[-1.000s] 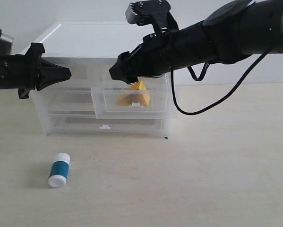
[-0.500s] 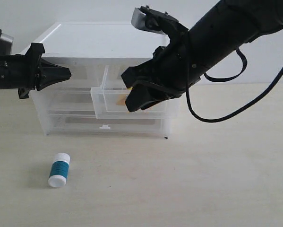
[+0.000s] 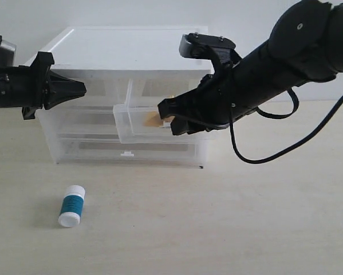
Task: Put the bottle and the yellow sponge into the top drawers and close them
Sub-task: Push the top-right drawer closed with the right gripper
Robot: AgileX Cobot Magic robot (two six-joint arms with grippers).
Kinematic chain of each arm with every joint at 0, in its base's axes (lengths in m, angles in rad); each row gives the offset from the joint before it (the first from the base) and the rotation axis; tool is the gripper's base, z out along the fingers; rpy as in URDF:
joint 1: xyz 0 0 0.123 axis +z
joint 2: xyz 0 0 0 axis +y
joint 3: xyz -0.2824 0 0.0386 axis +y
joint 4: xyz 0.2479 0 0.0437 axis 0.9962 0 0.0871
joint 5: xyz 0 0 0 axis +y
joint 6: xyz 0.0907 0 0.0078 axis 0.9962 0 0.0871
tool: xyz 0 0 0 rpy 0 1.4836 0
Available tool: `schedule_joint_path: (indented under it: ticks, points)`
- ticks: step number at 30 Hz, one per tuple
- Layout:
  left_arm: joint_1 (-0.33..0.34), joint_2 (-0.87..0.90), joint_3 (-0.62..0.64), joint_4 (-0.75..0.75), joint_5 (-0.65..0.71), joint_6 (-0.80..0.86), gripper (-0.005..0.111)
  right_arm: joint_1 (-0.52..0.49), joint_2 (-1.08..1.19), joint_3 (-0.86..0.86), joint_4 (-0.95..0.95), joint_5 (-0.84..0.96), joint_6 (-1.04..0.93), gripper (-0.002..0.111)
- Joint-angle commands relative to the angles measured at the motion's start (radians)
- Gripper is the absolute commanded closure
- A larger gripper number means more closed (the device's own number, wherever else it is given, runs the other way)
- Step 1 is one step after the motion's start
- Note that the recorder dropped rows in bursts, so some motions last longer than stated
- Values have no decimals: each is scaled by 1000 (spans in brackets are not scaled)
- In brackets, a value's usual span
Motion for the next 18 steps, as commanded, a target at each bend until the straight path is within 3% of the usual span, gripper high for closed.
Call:
schedule_joint_path:
  ticks: [1,18]
  points:
    - [4,2,-13,-15,8,6,103,-6,-1,2,14,-145,-1,81]
    - [4,2,-13,-15,8,6,103,-6,54,-3,75,-396,-1,81]
